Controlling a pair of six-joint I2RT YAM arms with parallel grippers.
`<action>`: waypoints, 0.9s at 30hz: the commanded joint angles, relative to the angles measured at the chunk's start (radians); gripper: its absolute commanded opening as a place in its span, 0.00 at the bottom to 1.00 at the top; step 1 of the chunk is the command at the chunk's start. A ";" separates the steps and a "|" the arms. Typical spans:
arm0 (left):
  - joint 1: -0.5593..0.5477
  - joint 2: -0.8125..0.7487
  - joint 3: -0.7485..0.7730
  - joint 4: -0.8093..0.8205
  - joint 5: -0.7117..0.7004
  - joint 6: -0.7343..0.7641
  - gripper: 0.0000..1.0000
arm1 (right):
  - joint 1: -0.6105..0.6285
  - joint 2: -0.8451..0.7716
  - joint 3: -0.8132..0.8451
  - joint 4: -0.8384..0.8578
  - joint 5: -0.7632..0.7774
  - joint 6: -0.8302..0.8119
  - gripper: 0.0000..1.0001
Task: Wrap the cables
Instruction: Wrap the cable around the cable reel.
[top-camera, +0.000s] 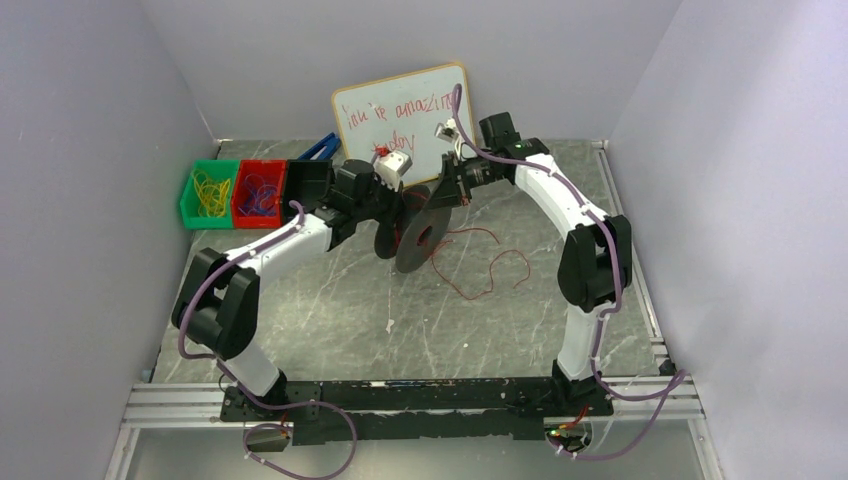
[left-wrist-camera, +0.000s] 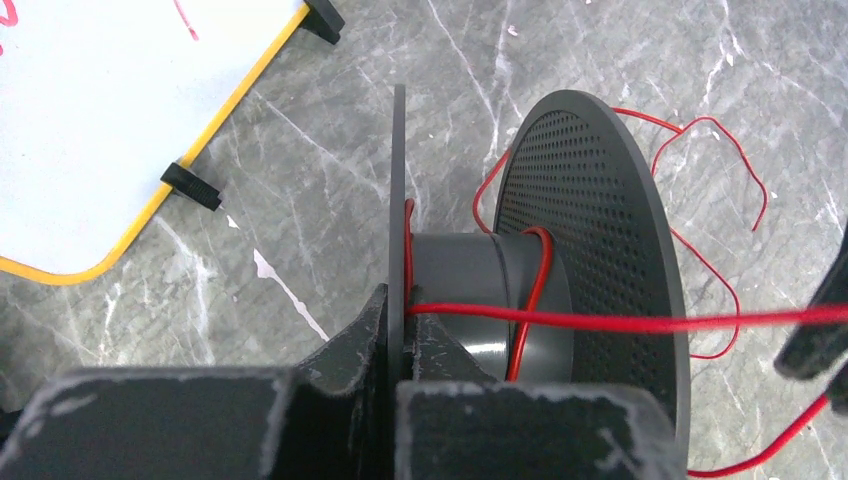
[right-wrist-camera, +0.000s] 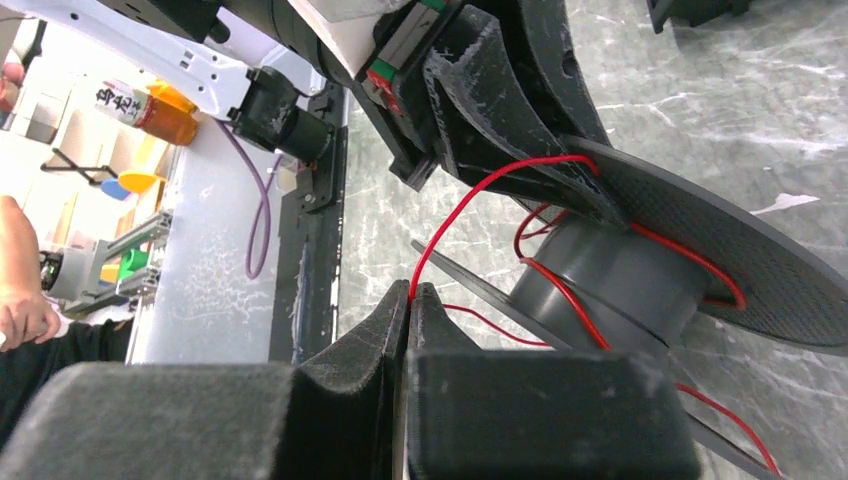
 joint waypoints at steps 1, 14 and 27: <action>-0.007 -0.020 -0.012 -0.026 0.003 0.003 0.03 | -0.043 -0.005 0.021 -0.009 -0.014 -0.034 0.00; 0.040 -0.148 0.017 -0.141 0.217 0.133 0.03 | -0.144 -0.009 0.098 -0.169 0.395 -0.236 0.00; 0.237 -0.175 0.216 -0.200 0.307 -0.162 0.03 | -0.149 -0.068 -0.107 -0.056 0.380 -0.235 0.00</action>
